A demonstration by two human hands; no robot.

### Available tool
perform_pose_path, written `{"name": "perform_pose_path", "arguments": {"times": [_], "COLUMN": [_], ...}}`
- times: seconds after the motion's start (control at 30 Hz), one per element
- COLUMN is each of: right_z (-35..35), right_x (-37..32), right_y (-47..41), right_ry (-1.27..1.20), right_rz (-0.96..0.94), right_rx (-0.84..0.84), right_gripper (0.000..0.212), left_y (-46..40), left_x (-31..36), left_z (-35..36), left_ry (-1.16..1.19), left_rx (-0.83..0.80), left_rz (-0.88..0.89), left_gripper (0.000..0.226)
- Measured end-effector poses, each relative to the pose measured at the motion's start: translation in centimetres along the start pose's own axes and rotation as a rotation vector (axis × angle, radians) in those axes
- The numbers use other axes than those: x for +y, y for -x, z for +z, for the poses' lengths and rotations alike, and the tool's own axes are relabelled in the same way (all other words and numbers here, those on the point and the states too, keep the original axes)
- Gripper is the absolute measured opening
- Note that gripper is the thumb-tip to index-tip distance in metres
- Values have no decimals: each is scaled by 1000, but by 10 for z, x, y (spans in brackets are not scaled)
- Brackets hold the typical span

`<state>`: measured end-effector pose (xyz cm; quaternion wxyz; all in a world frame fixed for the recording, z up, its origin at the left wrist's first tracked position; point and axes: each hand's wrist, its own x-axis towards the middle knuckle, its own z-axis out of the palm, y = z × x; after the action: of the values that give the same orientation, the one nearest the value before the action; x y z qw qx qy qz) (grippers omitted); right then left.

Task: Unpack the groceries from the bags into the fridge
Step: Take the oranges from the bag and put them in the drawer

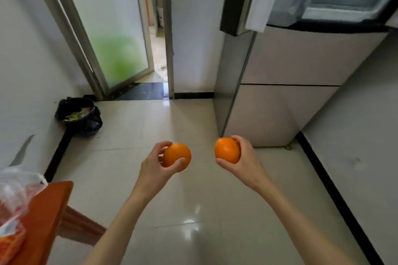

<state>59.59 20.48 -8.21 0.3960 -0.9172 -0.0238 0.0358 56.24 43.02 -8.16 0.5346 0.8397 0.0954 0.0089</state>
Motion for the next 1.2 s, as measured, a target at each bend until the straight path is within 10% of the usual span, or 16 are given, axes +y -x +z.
{"name": "perform_pose_path", "arguments": {"times": [0.67, 1.2], "right_z": [-299, -483], "right_x": [205, 205], "right_y": [-85, -336], "right_ry": [30, -20], "right_rz": [122, -124], "right_rx": [252, 428], "right_gripper": [83, 82], "left_y": [-116, -332], "left_x": [207, 395], "left_z": [319, 419], "left_ry": [-12, 27], "left_rx": [-237, -82], "left_rz": [286, 527], "left_gripper": [50, 54]}}
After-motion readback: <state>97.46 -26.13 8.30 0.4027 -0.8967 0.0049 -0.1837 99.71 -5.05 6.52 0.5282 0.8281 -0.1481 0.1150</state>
